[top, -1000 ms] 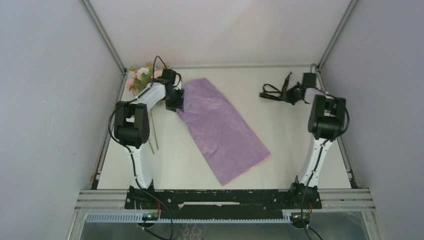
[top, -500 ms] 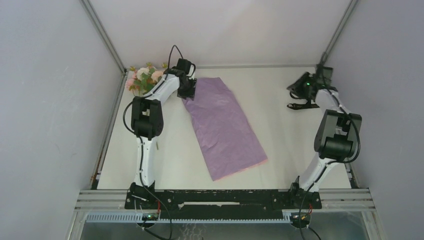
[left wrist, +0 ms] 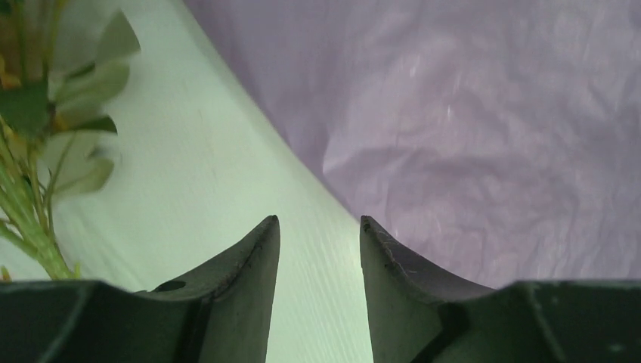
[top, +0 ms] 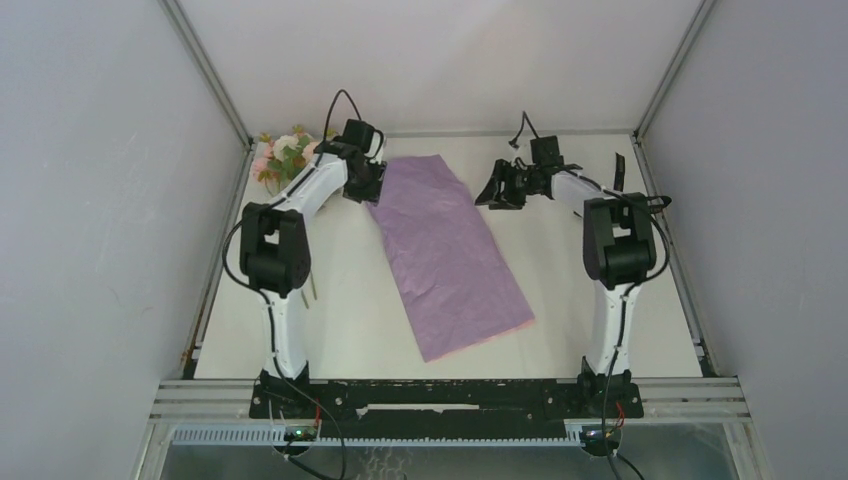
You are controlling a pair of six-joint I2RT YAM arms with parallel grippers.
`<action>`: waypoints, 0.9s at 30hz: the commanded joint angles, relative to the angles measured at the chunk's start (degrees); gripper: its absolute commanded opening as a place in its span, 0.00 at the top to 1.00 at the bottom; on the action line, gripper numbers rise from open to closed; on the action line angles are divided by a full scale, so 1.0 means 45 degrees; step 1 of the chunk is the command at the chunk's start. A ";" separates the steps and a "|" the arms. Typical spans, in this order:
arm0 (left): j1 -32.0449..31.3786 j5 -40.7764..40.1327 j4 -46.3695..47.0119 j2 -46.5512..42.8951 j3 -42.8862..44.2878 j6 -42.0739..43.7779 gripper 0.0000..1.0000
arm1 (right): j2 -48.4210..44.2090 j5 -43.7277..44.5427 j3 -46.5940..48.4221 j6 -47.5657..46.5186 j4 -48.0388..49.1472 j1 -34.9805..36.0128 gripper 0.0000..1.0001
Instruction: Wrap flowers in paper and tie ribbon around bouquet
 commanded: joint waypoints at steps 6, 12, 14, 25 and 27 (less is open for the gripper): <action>-0.0002 0.0697 0.0801 -0.1113 -0.2488 -0.0475 0.52 | 0.1513 -0.1244 0.1548 -0.0091 -0.0009 0.0556 0.40; -0.0022 0.1001 0.0807 -0.0553 -0.2347 -0.0833 0.53 | 0.1949 -0.1408 0.1626 -0.0022 -0.0028 0.0673 0.43; -0.0027 0.0996 0.0807 -0.0429 -0.2297 -0.0859 0.53 | 0.1885 -0.1591 0.1621 -0.0022 -0.0078 0.0745 0.47; -0.0094 0.1104 0.0809 0.0133 -0.1890 -0.0962 0.53 | 0.0039 -0.3409 0.0054 0.1477 0.1998 0.1050 0.86; -0.0130 0.1268 0.0673 0.0073 -0.1669 -0.0828 0.53 | -0.0359 -0.3351 -0.0158 0.1547 0.2000 0.1227 0.95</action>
